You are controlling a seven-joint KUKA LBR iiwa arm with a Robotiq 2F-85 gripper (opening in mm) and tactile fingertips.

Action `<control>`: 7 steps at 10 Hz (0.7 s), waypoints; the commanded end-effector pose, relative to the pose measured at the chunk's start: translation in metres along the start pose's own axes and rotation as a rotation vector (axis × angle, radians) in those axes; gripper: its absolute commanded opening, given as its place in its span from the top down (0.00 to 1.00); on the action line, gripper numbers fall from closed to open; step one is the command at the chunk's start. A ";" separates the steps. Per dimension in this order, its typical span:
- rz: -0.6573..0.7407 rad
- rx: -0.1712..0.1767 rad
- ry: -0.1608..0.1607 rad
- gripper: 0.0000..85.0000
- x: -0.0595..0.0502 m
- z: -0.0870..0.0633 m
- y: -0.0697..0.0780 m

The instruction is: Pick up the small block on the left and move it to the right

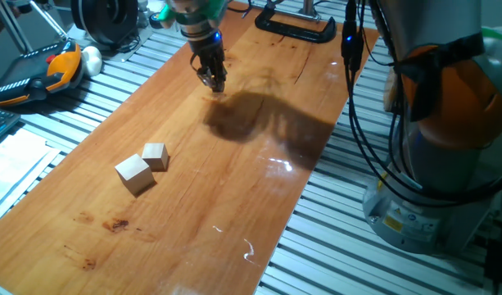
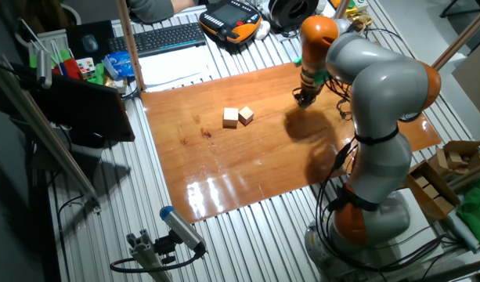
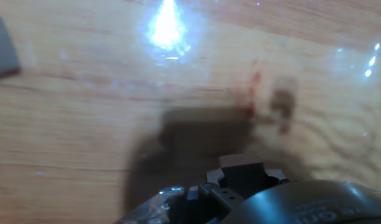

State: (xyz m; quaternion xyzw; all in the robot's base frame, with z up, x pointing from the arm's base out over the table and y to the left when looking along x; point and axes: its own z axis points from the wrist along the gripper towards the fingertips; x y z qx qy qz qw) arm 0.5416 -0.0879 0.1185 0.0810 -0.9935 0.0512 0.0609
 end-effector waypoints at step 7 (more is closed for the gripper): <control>0.109 -0.025 -0.001 0.99 0.003 -0.009 0.052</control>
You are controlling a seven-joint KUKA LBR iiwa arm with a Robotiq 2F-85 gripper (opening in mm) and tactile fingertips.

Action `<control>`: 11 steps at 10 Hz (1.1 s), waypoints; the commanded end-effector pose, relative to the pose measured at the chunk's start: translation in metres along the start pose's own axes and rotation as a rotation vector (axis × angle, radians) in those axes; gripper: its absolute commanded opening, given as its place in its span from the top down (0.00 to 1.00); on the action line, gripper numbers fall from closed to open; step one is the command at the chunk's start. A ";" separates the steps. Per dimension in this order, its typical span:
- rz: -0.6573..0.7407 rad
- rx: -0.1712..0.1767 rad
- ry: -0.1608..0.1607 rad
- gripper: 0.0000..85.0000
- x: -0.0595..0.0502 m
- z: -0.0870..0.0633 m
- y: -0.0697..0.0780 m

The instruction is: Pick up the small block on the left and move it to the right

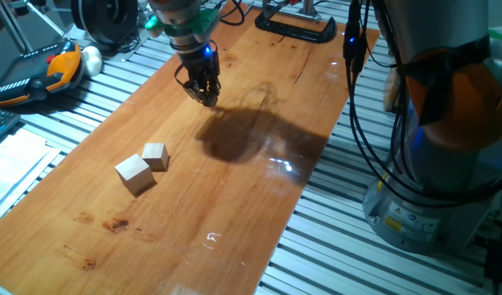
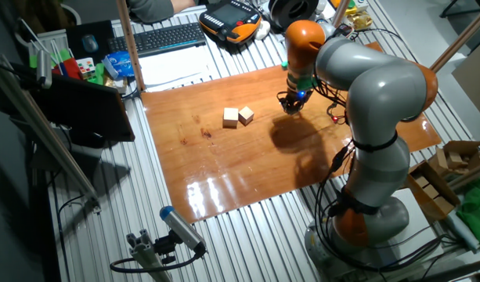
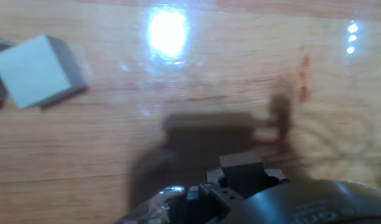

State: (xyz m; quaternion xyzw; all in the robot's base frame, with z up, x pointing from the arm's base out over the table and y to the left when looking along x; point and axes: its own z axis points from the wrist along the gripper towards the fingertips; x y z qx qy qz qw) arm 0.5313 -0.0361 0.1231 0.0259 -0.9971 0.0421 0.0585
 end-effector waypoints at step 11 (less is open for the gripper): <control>0.066 -0.015 -0.014 0.99 0.018 0.009 0.020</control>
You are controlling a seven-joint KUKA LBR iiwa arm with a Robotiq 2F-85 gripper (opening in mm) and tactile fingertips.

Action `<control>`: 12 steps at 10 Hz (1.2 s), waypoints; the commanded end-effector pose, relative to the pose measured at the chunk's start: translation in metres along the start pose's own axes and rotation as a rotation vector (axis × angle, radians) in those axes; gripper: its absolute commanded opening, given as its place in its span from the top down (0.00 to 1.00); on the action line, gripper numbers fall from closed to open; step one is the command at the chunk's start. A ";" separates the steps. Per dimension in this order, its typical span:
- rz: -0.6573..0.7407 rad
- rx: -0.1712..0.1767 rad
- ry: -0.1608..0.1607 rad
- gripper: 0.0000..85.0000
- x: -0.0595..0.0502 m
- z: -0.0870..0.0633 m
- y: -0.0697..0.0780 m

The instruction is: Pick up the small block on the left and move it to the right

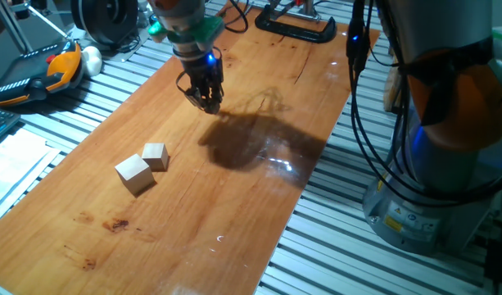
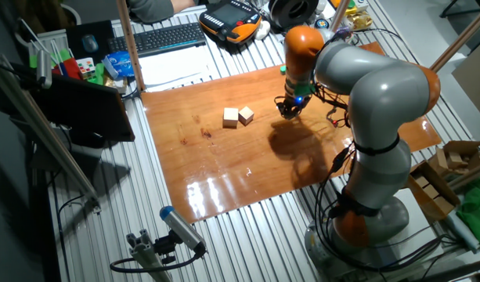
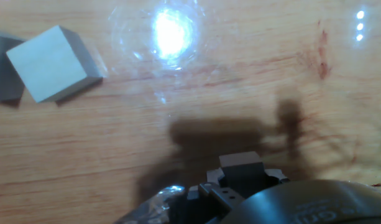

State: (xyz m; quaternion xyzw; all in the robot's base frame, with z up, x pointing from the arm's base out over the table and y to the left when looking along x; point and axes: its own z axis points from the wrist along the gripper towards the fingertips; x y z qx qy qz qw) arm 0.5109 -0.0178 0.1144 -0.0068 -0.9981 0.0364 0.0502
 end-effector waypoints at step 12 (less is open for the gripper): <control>-0.082 0.020 -0.016 0.99 0.003 -0.003 -0.003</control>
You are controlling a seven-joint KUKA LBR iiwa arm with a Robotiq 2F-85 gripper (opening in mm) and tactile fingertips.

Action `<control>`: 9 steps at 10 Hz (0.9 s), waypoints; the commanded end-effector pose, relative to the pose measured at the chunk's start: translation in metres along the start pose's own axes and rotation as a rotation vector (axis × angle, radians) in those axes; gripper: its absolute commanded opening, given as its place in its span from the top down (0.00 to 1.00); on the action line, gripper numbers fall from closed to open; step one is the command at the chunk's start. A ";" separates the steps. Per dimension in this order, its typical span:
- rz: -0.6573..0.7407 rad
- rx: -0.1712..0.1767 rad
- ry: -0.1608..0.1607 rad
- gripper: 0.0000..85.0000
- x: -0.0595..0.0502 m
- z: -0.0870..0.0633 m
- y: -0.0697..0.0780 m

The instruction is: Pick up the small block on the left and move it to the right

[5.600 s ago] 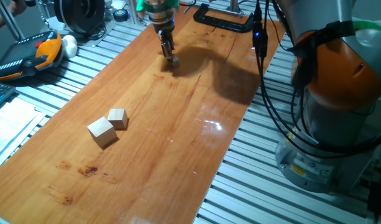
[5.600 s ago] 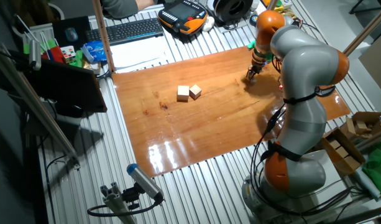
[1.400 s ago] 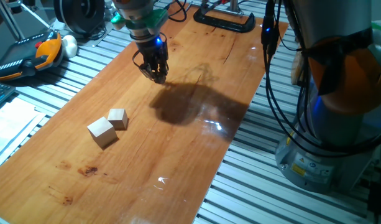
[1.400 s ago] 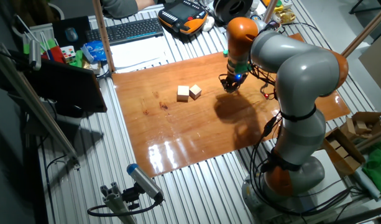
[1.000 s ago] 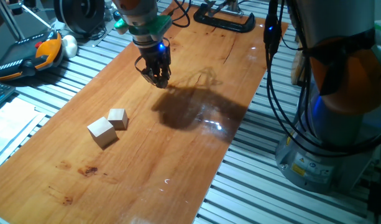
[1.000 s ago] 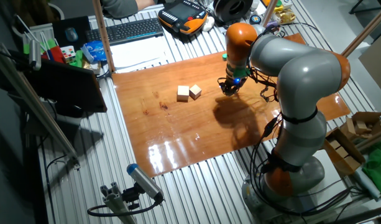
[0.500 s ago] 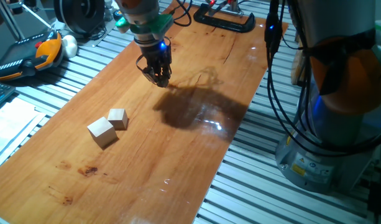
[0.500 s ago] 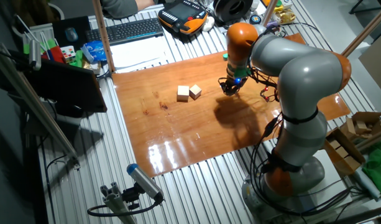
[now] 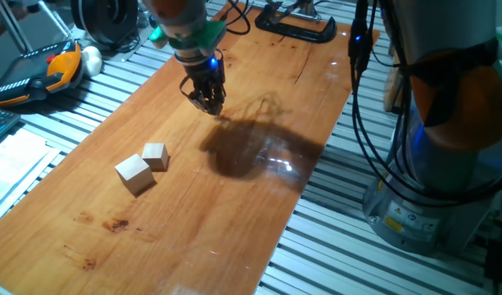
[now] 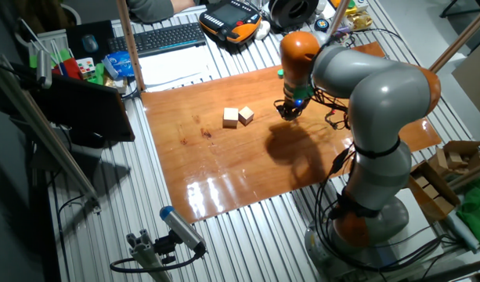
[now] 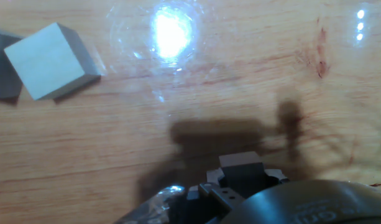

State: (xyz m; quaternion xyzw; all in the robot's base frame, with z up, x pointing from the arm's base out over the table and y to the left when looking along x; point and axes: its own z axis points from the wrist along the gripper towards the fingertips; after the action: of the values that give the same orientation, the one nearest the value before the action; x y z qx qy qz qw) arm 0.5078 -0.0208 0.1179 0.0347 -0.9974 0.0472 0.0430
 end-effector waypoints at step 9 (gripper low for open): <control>-0.163 -0.037 -0.028 0.99 -0.010 -0.005 0.017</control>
State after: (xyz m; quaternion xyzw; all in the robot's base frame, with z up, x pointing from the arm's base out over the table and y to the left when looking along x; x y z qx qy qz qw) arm 0.5185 -0.0047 0.1216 0.1141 -0.9925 0.0237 0.0360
